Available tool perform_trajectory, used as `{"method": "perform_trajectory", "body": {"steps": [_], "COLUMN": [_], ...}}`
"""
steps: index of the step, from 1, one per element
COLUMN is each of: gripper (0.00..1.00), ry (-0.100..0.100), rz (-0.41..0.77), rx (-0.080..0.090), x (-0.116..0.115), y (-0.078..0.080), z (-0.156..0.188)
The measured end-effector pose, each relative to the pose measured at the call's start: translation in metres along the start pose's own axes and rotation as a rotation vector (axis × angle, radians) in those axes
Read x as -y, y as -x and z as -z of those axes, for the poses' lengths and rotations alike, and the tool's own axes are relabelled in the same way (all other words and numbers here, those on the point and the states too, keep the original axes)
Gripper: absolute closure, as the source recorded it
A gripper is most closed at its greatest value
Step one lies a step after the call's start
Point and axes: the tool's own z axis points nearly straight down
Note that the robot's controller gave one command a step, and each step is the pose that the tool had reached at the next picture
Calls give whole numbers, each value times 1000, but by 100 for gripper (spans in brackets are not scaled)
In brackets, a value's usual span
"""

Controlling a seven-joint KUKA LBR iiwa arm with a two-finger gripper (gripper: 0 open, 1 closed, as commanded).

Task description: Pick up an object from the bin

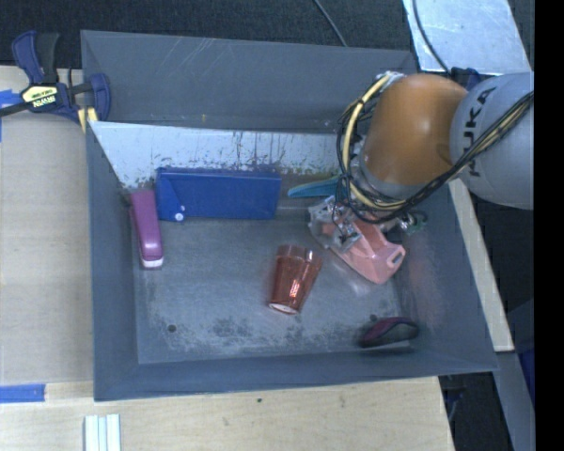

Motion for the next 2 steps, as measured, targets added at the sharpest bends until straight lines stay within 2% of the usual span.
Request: {"method": "perform_trajectory", "body": {"steps": [1,2], "gripper": [100,100], "ry": [0,9], "rz": [-1,32], "rx": [0,-8], "x": [0,9], "y": [0,-7], "z": [0,19]}}
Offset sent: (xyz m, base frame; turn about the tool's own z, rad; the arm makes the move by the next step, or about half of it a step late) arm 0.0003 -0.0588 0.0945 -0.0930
